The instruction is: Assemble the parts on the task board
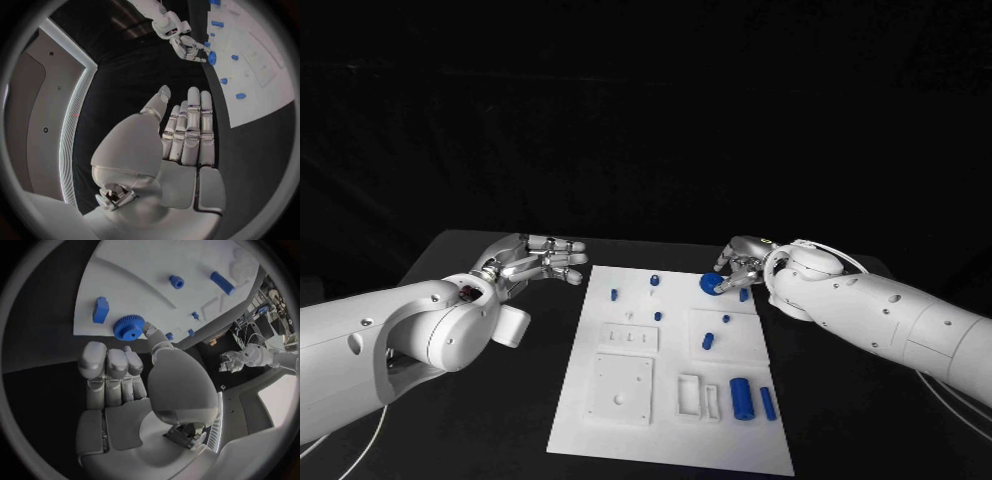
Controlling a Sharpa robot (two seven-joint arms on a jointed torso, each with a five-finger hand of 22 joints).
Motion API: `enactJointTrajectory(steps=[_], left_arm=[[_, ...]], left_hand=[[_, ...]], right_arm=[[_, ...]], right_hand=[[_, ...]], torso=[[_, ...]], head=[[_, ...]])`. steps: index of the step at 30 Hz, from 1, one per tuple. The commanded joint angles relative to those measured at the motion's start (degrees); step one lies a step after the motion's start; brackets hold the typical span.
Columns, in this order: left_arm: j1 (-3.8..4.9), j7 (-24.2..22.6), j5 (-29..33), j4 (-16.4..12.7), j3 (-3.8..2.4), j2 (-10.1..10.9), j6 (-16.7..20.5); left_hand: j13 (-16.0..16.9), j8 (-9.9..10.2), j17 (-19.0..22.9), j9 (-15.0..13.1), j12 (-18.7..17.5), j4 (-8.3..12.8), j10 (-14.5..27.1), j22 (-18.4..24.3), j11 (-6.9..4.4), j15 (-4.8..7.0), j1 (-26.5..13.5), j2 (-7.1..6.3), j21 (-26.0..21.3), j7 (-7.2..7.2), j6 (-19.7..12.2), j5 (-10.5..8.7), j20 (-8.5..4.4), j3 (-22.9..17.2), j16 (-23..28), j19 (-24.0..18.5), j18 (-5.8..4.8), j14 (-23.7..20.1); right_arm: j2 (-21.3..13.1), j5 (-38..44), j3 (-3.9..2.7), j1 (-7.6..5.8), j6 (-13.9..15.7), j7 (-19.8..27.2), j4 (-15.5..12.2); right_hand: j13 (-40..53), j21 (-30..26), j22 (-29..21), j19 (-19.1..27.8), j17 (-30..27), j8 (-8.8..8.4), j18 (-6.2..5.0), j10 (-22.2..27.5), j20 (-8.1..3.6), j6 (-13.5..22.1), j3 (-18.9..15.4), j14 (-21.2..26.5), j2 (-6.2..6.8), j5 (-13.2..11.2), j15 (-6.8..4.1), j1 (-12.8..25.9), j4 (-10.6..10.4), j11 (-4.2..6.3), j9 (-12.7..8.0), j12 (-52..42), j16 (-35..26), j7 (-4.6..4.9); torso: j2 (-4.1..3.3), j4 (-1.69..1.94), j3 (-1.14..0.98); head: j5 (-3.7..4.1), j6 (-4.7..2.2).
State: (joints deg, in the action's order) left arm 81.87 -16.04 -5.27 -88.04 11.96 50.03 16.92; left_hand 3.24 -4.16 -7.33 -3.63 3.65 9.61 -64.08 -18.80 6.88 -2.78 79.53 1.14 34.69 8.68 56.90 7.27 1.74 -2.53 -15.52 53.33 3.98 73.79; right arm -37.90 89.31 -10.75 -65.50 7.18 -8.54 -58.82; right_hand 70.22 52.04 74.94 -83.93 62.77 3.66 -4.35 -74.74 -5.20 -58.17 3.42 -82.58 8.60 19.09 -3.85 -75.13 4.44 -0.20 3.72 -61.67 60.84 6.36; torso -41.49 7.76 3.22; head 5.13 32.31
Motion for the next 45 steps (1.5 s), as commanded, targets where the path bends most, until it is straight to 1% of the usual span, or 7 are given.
enactJointTrajectory(steps=[1, 13, 19, 23, 29, 38, 45], left_arm=[[0.08, -0.2, -0.3, 0.0, -0.04, -0.1, -0.9], [0.08, -0.1, -0.7, 0.3, -0.03, -0.1, -0.9], [0.08, -0.1, -0.7, 0.4, -0.05, -0.3, -0.9], [0.08, -0.1, -0.7, 0.4, -0.06, -0.4, -0.9], [0.08, -0.1, -0.8, 0.6, -0.13, -0.4, -0.9], [0.09, 0.1, -0.8, 0.6, -0.21, -0.3, -1.0], [0.09, 0.2, -0.9, 0.6, -0.22, -0.3, -1.1]], left_hand=[[0.1, 0.3, 0.1, 0.0, -0.2, 0.0, 0.3, 0.0, -0.05, -0.02, 0.5, -0.05, 0.1, 0.18, -0.3, -0.14, -0.04, 0.2, -0.2, -0.5, -0.04, -0.3], [0.1, 0.3, 0.1, 0.0, -0.2, 0.0, 0.3, -0.1, -0.02, -0.05, 0.4, -0.02, 0.3, 0.19, -0.4, -0.11, -0.01, 0.2, -0.2, -0.6, -0.03, -0.4], [0.1, 0.3, 0.1, 0.0, -0.2, -0.1, 0.5, 0.0, 0.00, -0.07, 0.4, 0.00, 0.3, 0.20, -0.4, -0.03, 0.02, 0.2, -0.2, -0.7, -0.02, -0.4], [0.1, 0.3, 0.1, 0.0, -0.2, -0.1, 0.5, 0.0, 0.00, -0.07, 0.4, 0.00, 0.3, 0.20, -0.4, -0.03, 0.02, 0.2, -0.2, -0.7, -0.02, -0.4], [0.1, 0.3, 0.1, 0.0, -0.2, -0.1, 0.5, 0.0, 0.00, -0.07, 0.4, 0.00, 0.3, 0.20, -0.4, -0.03, 0.02, 0.2, -0.2, -0.7, -0.02, -0.4], [0.1, 0.3, 0.1, 0.0, -0.2, -0.1, 0.5, 0.0, 0.00, -0.07, 0.4, 0.00, 0.3, 0.20, -0.4, -0.03, 0.02, 0.2, -0.2, -0.7, -0.02, -0.4], [0.1, 0.3, 0.1, 0.0, -0.2, -0.1, 0.5, 0.1, 0.01, -0.08, 0.4, -0.03, 0.4, 0.21, -0.4, -0.05, 0.04, 0.3, -0.2, -0.7, -0.02, -0.4]], right_arm=[[0.3, 0.4, -0.02, 0.15, -0.7, 0.8, 0.6], [1.4, 0.3, -0.02, 0.48, 1.3, 0.9, 2.2], [2.1, 0.1, -0.02, 0.58, 1.0, 1.1, 2.8], [2.5, 0.0, -0.02, 0.73, 0.9, 1.2, 3.5], [2.7, -0.4, -0.03, 0.86, 0.9, 1.2, 4.2], [3.1, -0.2, -0.02, 1.13, 0.2, 1.1, 5.2], [3.7, -0.2, 0.00, 1.48, -0.2, 1.3, 5.9]], right_hand=[[0.1, 0.4, 6.4, -2.1, 0.2, -0.04, -1.01, -0.5, 0.30, -0.2, 0.5, -0.5, -0.30, 0.0, 0.00, -0.3, 0.0, 0.06, 0.1, -0.4, 0.2, -0.05], [2.1, 2.1, 6.6, -2.2, 1.1, -0.07, -0.92, -1.7, 0.32, 0.1, 2.0, -0.7, -0.28, 0.0, 0.04, 0.3, 0.3, -0.02, 0.1, -2.8, 0.6, 0.08], [2.2, 2.3, 6.7, -2.1, 1.2, -0.06, -0.94, -1.6, 0.38, 0.6, 2.2, -0.7, -0.46, -0.1, 0.10, 0.3, 0.1, -0.08, 0.0, -2.9, 0.7, 0.18], [2.3, 2.4, 6.7, -2.1, 1.2, -0.08, -0.95, -1.7, 0.37, 0.2, 2.5, -0.7, -0.70, -0.2, 0.08, 0.5, 0.0, -0.05, 0.0, -2.9, 0.7, 0.12], [2.3, 2.6, 6.6, -2.0, 1.3, -0.07, -0.98, -1.6, 0.40, 0.3, 3.4, -0.7, -0.99, -0.3, 0.10, 1.1, -0.5, -0.06, 0.0, -2.9, 0.7, 0.16], [2.3, 2.7, 6.6, -1.9, 1.3, -0.10, -0.96, -1.6, 0.36, 0.0, 6.5, -0.7, -0.92, -0.6, 0.05, 1.5, 0.6, 0.00, 0.0, -2.8, 0.7, 0.15], [2.4, 2.7, 6.6, -1.9, 1.3, -0.07, -0.96, -1.6, 0.38, 0.1, 6.7, -0.7, -1.01, -0.4, 0.09, 2.2, 0.4, -0.04, 0.0, -2.9, 0.7, 0.18]], torso=[[0.06, -0.03, 0.01], [0.05, -0.01, -0.01], [0.10, 0.19, 0.09], [0.08, 0.02, 0.02], [0.05, 0.03, 0.04], [0.07, -0.03, -0.07], [0.08, -0.05, -0.08]], head=[[-0.17, 0.11], [-0.25, 0.05], [-0.38, 0.20], [-0.59, 0.23], [-0.62, 0.37], [-0.76, 0.58], [-0.82, 0.59]])
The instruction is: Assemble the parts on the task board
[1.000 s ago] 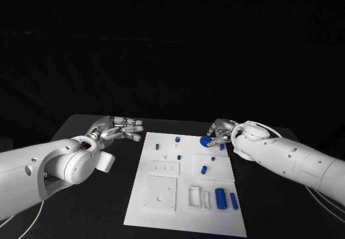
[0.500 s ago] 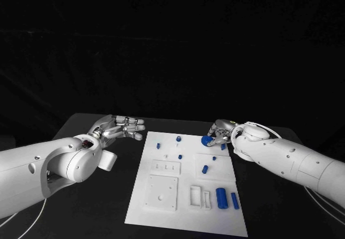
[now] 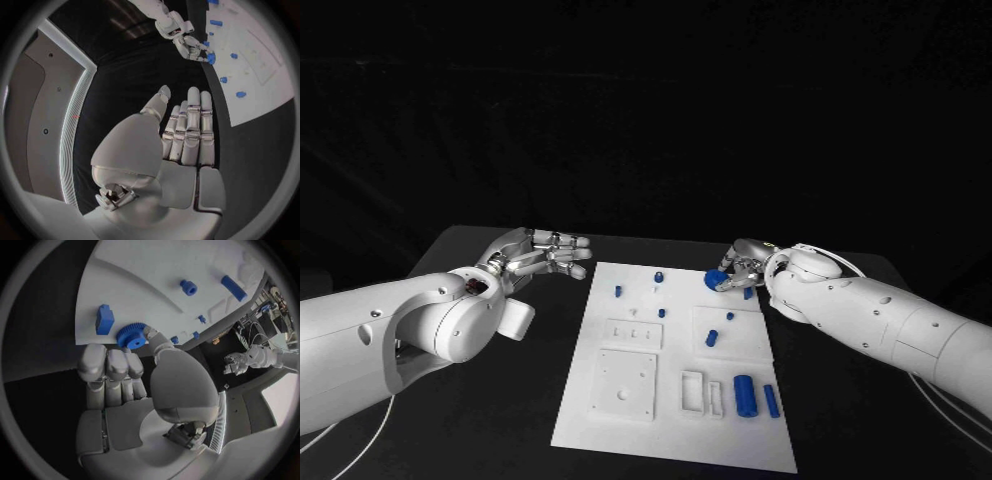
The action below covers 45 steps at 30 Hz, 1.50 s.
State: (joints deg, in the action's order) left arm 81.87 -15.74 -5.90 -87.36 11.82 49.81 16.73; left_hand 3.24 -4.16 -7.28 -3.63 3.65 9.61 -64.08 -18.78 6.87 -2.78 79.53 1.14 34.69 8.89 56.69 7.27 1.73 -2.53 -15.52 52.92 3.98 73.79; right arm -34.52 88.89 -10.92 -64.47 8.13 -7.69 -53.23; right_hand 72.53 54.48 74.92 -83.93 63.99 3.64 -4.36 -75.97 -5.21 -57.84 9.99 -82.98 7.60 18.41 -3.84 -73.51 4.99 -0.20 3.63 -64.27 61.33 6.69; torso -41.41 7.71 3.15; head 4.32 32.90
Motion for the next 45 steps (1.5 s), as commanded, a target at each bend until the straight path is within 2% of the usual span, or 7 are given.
enactJointTrajectory(steps=[1, 11, 18, 25, 33, 36, 45], left_arm=[[0.09, -0.1, -0.2, -0.1, -0.08, -0.1, -0.9], [0.09, 0.0, -0.3, -0.1, -0.08, -0.1, -1.1], [0.09, 0.2, -0.4, -0.2, -0.08, -0.1, -1.2], [0.09, 0.3, -0.5, -0.2, -0.08, 0.0, -1.2], [0.09, 0.7, -0.5, -0.2, -0.08, 0.0, -1.2], [0.10, 0.8, -0.6, -0.2, -0.08, 0.0, -1.3], [0.10, 1.0, -0.7, -0.3, -0.08, 0.0, -1.5]], left_hand=[[0.1, 0.3, 0.1, 0.0, -0.2, -0.1, 0.5, 0.1, 0.01, -0.08, 0.4, -0.03, 0.4, 0.00, -0.2, -0.05, 0.05, 0.3, -0.2, -0.3, -0.02, -0.4], [0.1, 0.3, 0.1, 0.0, -0.2, -0.1, 0.5, 0.1, 0.02, -0.07, 0.5, -0.07, 0.4, 0.00, -0.2, -0.03, 0.04, 0.2, -0.2, -0.3, -0.02, -0.4], [0.1, 0.3, 0.1, 0.0, -0.2, -0.1, 0.5, 0.1, 0.02, -0.07, 0.5, -0.07, 0.4, 0.00, -0.2, -0.03, 0.04, 0.2, -0.2, -0.3, -0.02, -0.4], [0.1, 0.3, 0.1, 0.0, -0.2, 0.0, 0.6, 0.1, 0.03, -0.08, 0.5, -0.14, 0.4, 0.02, -0.3, -0.04, 0.04, 0.3, -0.2, -0.3, -0.02, -0.4], [0.1, 0.3, 0.1, 0.0, -0.2, -0.1, 0.7, 0.2, 0.08, -0.12, 0.5, -0.23, 0.5, 0.06, -0.4, -0.07, 0.07, 0.3, -0.2, -0.4, -0.04, -0.4], [0.1, 0.3, 0.1, 0.0, -0.2, -0.1, 0.8, 0.2, 0.11, -0.15, 0.5, -0.27, 0.4, 0.07, -0.4, -0.10, 0.10, 0.3, -0.1, -0.4, -0.04, -0.5], [0.1, 0.3, 0.2, 0.0, -0.2, -0.2, 1.1, 0.3, 0.19, -0.19, 0.6, -0.34, 0.3, 0.12, -0.5, 0.04, 0.15, 0.4, -0.1, -0.4, -0.03, -0.5]], right_arm=[[0.4, 0.2, 0.18, 0.52, -1.3, 0.4, 0.4], [0.9, 0.2, 0.32, 1.01, -2.5, 0.4, 1.1], [0.9, 0.3, 0.37, 1.12, -2.3, 0.1, 1.2], [0.9, 1.2, 0.40, 1.15, -1.7, -0.4, 1.1], [0.9, 1.2, 0.42, 1.17, -2.2, -0.6, 1.1], [0.9, 0.9, 0.42, 1.17, -2.8, -0.5, 1.1], [0.8, 0.5, 0.43, 1.17, -4.0, -0.2, 1.2]], right_hand=[[0.1, 0.3, 6.7, -1.9, 0.1, -0.05, -0.96, -0.4, 0.39, -0.3, 0.1, -0.3, 0.00, 0.3, 0.07, 0.7, -0.2, -0.03, 0.1, -0.3, 0.3, -0.16], [0.3, 0.4, 6.7, -1.9, 0.2, -0.06, -0.90, -0.6, 0.33, -1.4, 0.2, -0.3, -0.26, 1.4, -0.02, 0.7, -0.4, 0.11, 0.1, -0.5, 0.4, -0.39], [0.6, 0.5, 6.7, -1.8, 0.2, -0.02, -0.44, -0.6, -0.17, -5.5, 6.9, -0.3, -0.74, 1.4, -0.49, 2.1, 1.7, 0.79, 0.2, -0.7, 0.3, -1.34], [0.5, 0.3, 6.6, -1.7, 0.2, -0.04, -0.03, -0.8, -0.63, -8.5, 7.3, -0.3, -1.35, -1.1, -0.93, 2.5, 2.1, 1.24, 0.3, -0.4, 0.1, -2.30], [0.5, 0.2, 6.6, -1.7, 0.2, -0.05, 0.13, -0.7, -0.78, -8.6, 12.0, -0.3, -1.84, -3.4, -1.00, 3.2, 2.1, 1.26, 0.2, -0.2, -0.1, -2.24], [0.4, -0.1, 6.5, -1.6, 0.1, -0.06, 0.08, -0.6, -0.74, -7.9, 13.5, -0.3, -2.32, -6.4, -0.95, 4.0, 1.1, 1.18, 0.2, 0.0, -0.3, -2.17], [0.2, -0.3, 6.5, -1.6, 0.0, -0.05, 0.07, -0.5, -0.68, -8.0, 14.3, -0.3, -2.10, -8.5, -0.91, 3.8, 0.5, 1.16, 0.2, 0.3, -0.5, -2.20]], torso=[[0.01, -0.01, 0.00], [0.01, -0.03, -0.05], [0.02, -0.05, -0.06], [0.02, -0.05, -0.07], [0.02, -0.04, -0.08], [0.01, -0.05, -0.08], [0.03, 0.01, -0.08]], head=[[-0.02, 0.00], [-0.03, 0.31], [-0.09, 0.34], [-0.07, 0.32], [-0.07, 0.37], [-0.11, 0.40], [-0.20, 0.43]])
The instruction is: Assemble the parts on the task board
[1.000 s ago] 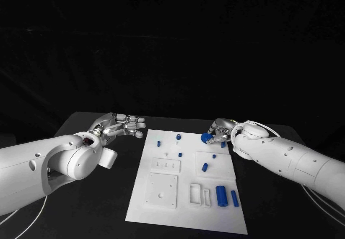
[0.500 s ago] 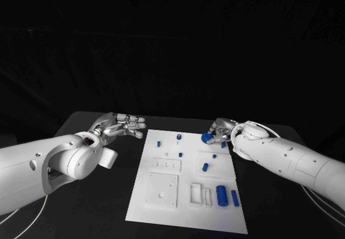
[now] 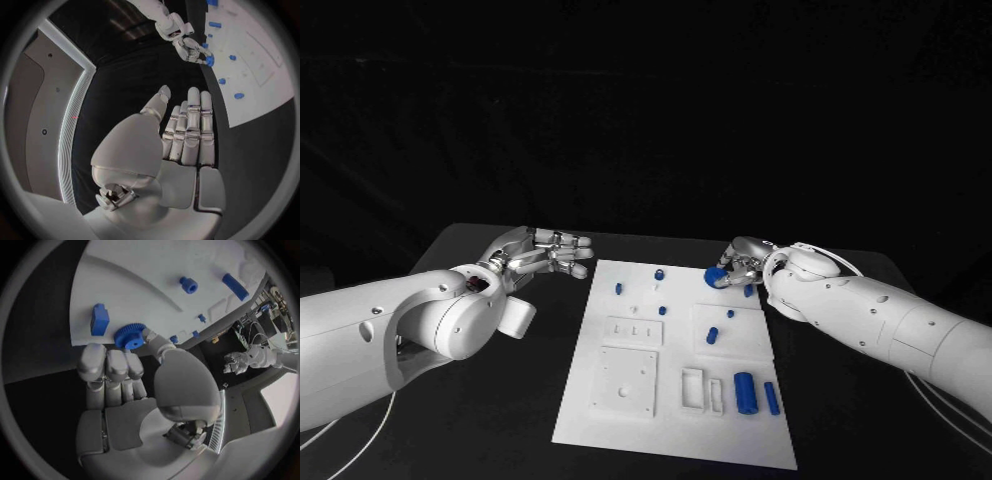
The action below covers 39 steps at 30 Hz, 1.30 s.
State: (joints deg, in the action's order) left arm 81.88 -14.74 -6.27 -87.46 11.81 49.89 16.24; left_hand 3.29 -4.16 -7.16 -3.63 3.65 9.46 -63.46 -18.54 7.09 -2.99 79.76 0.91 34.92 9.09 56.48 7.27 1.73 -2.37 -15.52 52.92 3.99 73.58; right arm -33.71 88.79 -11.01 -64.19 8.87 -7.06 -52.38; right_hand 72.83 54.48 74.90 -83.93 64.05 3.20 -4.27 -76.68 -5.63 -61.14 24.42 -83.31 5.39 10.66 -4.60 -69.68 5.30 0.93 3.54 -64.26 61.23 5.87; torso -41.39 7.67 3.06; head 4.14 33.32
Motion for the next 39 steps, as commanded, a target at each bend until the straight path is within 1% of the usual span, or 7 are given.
enactJointTrajectory(steps=[1, 9, 17, 22, 27, 31, 39], left_arm=[[0.09, 0.0, -0.3, -0.2, -0.06, 0.0, -1.0], [0.10, 0.0, -0.3, -0.1, -0.06, 0.0, -1.1], [0.10, 0.1, -0.6, -0.2, -0.06, 0.0, -1.2], [0.10, 0.3, -0.9, -0.2, -0.06, 0.1, -1.1], [0.10, 0.3, -4.2, -0.4, -0.05, 0.1, -1.4], [0.10, 0.3, -5.2, -0.5, -0.05, 0.1, -1.6], [0.10, 0.3, -5.6, -0.5, -0.05, 0.2, -1.5]], left_hand=[[0.1, 0.3, 0.1, 0.0, -0.2, 0.0, 0.6, 0.1, 0.01, -0.01, 0.4, -0.14, 0.1, -0.06, -0.4, 0.04, 0.18, 0.3, 0.0, -0.4, -0.03, -0.4], [0.1, 0.3, 0.2, 0.0, -0.2, 0.0, 1.1, 0.2, 0.13, -0.11, 0.6, -0.28, 0.0, 0.00, -0.5, 0.27, 0.24, 0.3, 0.1, -0.5, -0.03, -0.5], [0.1, 0.3, 0.3, 0.0, -0.2, 0.0, 1.3, 0.2, 0.19, -0.13, 0.7, -0.33, 0.1, 0.07, -0.7, 0.31, 0.28, 0.3, 0.2, -0.6, 0.00, -0.5], [0.1, 0.4, 0.3, 0.0, -0.2, 0.1, 1.5, 0.2, 0.23, -0.15, 0.9, -0.42, 0.1, 0.15, -1.0, 0.36, 0.31, 0.3, 0.3, -0.6, 0.01, -0.5], [0.1, 0.4, 0.4, 0.0, -0.2, 0.1, 1.7, 0.2, 0.30, -0.21, 0.9, -0.54, 0.1, 0.21, -1.2, 0.34, 0.36, 0.3, 0.4, -0.8, -0.01, -0.6], [0.1, 0.4, 0.4, 0.0, -0.2, 0.1, 1.8, 0.2, 0.32, -0.23, 1.0, -0.52, 0.1, 0.23, -1.3, 0.34, 0.37, 0.3, 0.4, -0.8, -0.01, -0.6], [0.1, 0.3, 0.4, 0.0, -0.2, 0.1, 1.9, 0.2, 0.35, -0.24, 1.1, -0.55, 0.1, 0.25, -1.4, 0.34, 0.39, 0.3, 0.4, -0.8, 0.00, -0.6]], right_arm=[[0.0, 0.6, 0.52, 0.88, -4.9, -0.9, 0.3], [0.1, 0.4, 0.53, 0.88, -6.1, -0.9, 0.3], [0.1, 1.5, 0.58, 0.88, -5.2, -1.0, 0.2], [0.0, 5.1, 0.80, 0.88, -1.9, -1.3, -0.8], [-0.3, 9.4, 0.98, 0.89, 3.1, -2.2, -2.9], [-0.8, 11.9, 1.02, 0.89, 6.4, -3.5, -5.1], [-2.1, 15.2, 1.03, 0.70, 10.3, -6.6, -10.7]], right_hand=[[-0.1, -0.3, 6.6, -1.6, 0.0, 0.38, -0.01, 0.2, -0.25, -4.7, -0.1, 0.0, 0.08, -0.9, -0.15, 0.0, 0.1, 0.03, 0.3, 0.3, -0.4, -1.36], [-0.2, -0.4, 6.5, -1.6, 0.0, 0.38, -0.01, 0.3, -0.23, -4.5, 0.8, 0.0, 0.13, -2.6, -0.14, 0.8, -1.2, 0.02, 0.3, 0.4, -0.5, -1.42], [-0.3, -0.6, 6.5, -1.5, 0.0, 0.40, -0.04, 0.4, -0.23, -4.8, 1.2, 0.0, 0.22, -2.3, -0.14, -0.8, 0.7, -0.01, 0.3, 0.5, -0.6, -1.28], [-0.2, -0.4, 6.6, -1.6, 0.1, 0.41, -0.08, 0.3, -0.27, -5.7, 1.9, 0.0, 0.22, 0.0, -0.19, -1.8, 3.0, 0.03, 0.4, 0.4, -0.7, -1.31], [-0.3, 0.0, 6.6, -1.7, 0.1, 0.42, -0.07, 0.2, -0.44, -6.8, 2.4, 0.0, 1.04, 2.3, -0.39, -1.2, 3.6, 0.24, 0.4, 0.4, -0.7, -1.60], [-0.2, 0.5, 6.7, -1.9, 0.2, 0.41, -0.02, -0.1, -0.57, -7.4, 2.5, -0.1, 1.63, 2.1, -0.52, -1.0, 3.2, 0.36, 0.4, 0.3, -0.6, -1.81], [-0.1, 1.0, 6.8, -2.0, 0.2, 0.40, 0.14, -0.5, -0.77, -8.2, 3.3, -0.1, 2.57, 0.3, -0.70, -1.4, 1.7, 0.49, 0.4, 0.2, -0.5, -2.09]], torso=[[0.00, 0.06, 0.01], [-0.01, 0.03, -0.01], [-0.06, 0.00, -0.02], [0.00, -0.01, -0.03], [0.01, 0.00, -0.04], [0.03, -0.11, 0.01], [0.09, -0.14, 0.12]], head=[[0.01, 0.00], [-0.03, -0.10], [0.06, -0.12], [0.06, -0.13], [0.07, -0.20], [-0.01, -0.37], [-0.07, -0.69]])
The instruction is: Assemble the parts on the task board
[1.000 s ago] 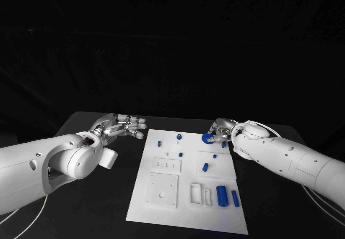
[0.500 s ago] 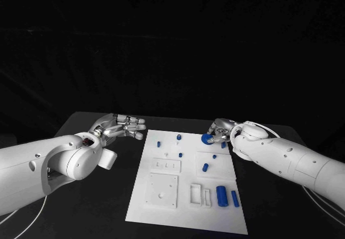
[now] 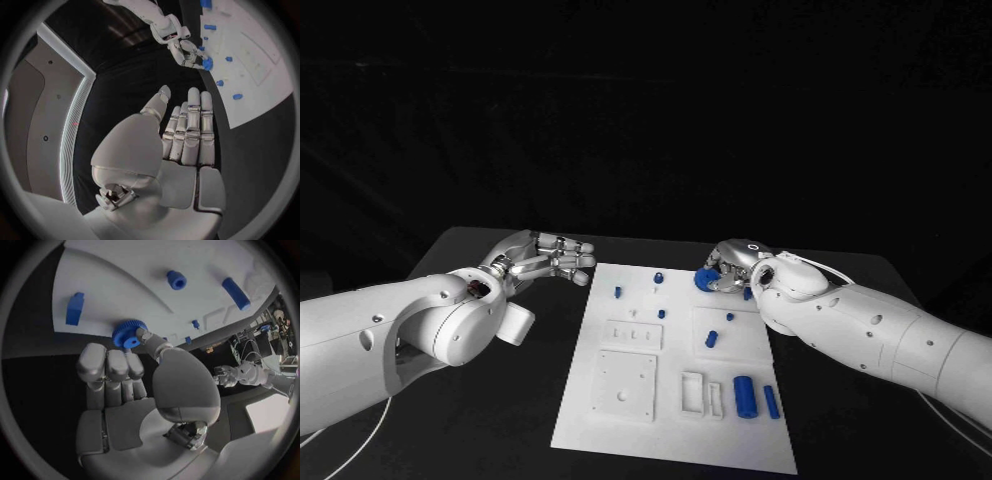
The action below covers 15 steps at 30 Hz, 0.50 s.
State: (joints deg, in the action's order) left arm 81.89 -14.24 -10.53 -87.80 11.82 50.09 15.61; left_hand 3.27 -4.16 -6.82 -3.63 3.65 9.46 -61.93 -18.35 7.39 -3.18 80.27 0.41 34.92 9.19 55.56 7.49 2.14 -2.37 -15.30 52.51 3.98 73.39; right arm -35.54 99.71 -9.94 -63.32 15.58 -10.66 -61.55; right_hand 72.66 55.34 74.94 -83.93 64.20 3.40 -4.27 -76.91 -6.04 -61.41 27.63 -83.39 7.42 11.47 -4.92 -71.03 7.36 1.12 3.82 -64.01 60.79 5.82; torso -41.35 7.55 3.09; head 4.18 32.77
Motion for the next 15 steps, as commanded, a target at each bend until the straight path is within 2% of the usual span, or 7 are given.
enactJointTrajectory(steps=[1, 3, 7, 10, 15], left_arm=[[0.09, -0.2, -1.4, -0.2, -0.06, 0.0, -0.8], [0.09, -0.2, -1.4, -0.2, -0.06, 0.0, -0.8], [0.09, -0.2, -1.4, -0.2, -0.06, 0.1, -0.8], [0.10, -0.1, -1.4, -0.3, -0.06, 0.1, -0.7], [0.13, 0.0, -1.4, -0.3, -0.02, 0.1, -0.7]], left_hand=[[0.1, 0.3, 0.1, 0.0, -0.2, 0.1, 0.4, 0.1, 0.05, -0.04, 0.5, -0.05, 0.1, 0.16, -0.4, 0.12, -0.02, 0.3, 0.2, -0.4, 0.00, -0.4], [0.1, 0.3, 0.1, 0.0, -0.2, 0.1, 0.4, 0.1, 0.05, -0.04, 0.5, -0.05, 0.1, 0.16, -0.4, 0.12, -0.02, 0.3, 0.2, -0.4, 0.00, -0.4], [0.1, 0.3, 0.1, 0.0, -0.2, 0.0, 0.5, 0.1, 0.08, -0.05, 0.6, -0.05, 0.2, 0.18, -0.5, 0.10, 0.00, 0.4, 0.3, -0.4, 0.03, -0.3], [0.1, 0.3, 0.1, 0.0, -0.2, 0.0, 0.5, 0.1, 0.08, -0.05, 0.6, -0.05, 0.2, 0.18, -0.5, 0.10, 0.00, 0.4, 0.3, -0.4, 0.03, -0.3], [0.1, 0.3, 0.1, 0.0, -0.2, 0.0, 0.5, 0.0, 0.08, -0.03, 0.8, -0.07, 0.3, 0.17, -0.5, 0.08, -0.02, 0.4, 0.3, -0.4, 0.06, -0.3]], right_arm=[[-0.5, 4.5, -0.04, -0.19, 3.9, -3.3, -2.2], [-0.8, 5.0, -0.05, -0.23, 4.5, -4.0, -3.8], [-0.9, 6.8, -0.05, -0.28, 5.2, -5.5, -6.8], [-0.7, 8.9, -0.01, -0.30, 5.2, -6.3, -8.3], [-0.1, 11.5, 0.72, -0.31, 5.3, -7.3, -9.7]], right_hand=[[0.1, 0.2, 6.8, -2.0, 0.0, 0.20, 0.14, -0.2, -0.37, -8.0, 0.1, 0.0, 0.58, -0.8, -0.39, 0.0, -0.5, 0.31, 0.1, 0.0, 0.0, -2.08], [0.1, 0.1, 6.8, -2.0, 0.0, 0.20, 0.14, -0.2, -0.39, -8.2, 0.1, 0.0, 0.74, -1.0, -0.41, 0.0, -0.8, 0.35, 0.1, 0.0, -0.1, -2.15], [0.1, 0.3, 6.8, -2.0, -0.1, 0.19, 0.19, -0.3, -0.41, -8.3, 0.3, 0.0, 1.19, -1.6, -0.43, -0.2, -1.6, 0.37, 0.1, 0.1, -0.1, -2.20], [0.1, 0.5, 6.8, -2.0, -0.2, 0.19, 0.23, -0.5, -0.38, -8.1, 0.5, -0.1, 1.29, -4.6, -0.40, -0.4, -2.0, 0.29, 0.1, 0.0, -0.2, -2.19], [0.1, 0.5, 6.8, -2.1, -0.4, 0.20, 0.28, -0.6, -0.38, -8.2, 1.1, -0.1, 1.90, -4.9, -0.40, -0.7, -3.0, 0.26, 0.1, 0.0, -0.1, -2.21]], torso=[[0.06, 0.01, 0.09], [0.04, 0.09, 0.06], [0.03, -0.01, 0.08], [0.01, 0.05, 0.09], [0.04, 0.11, 0.10]], head=[[-0.13, -0.17], [-0.08, -0.29], [-0.13, -0.34], [-0.28, -0.49], [-0.35, -0.59]])
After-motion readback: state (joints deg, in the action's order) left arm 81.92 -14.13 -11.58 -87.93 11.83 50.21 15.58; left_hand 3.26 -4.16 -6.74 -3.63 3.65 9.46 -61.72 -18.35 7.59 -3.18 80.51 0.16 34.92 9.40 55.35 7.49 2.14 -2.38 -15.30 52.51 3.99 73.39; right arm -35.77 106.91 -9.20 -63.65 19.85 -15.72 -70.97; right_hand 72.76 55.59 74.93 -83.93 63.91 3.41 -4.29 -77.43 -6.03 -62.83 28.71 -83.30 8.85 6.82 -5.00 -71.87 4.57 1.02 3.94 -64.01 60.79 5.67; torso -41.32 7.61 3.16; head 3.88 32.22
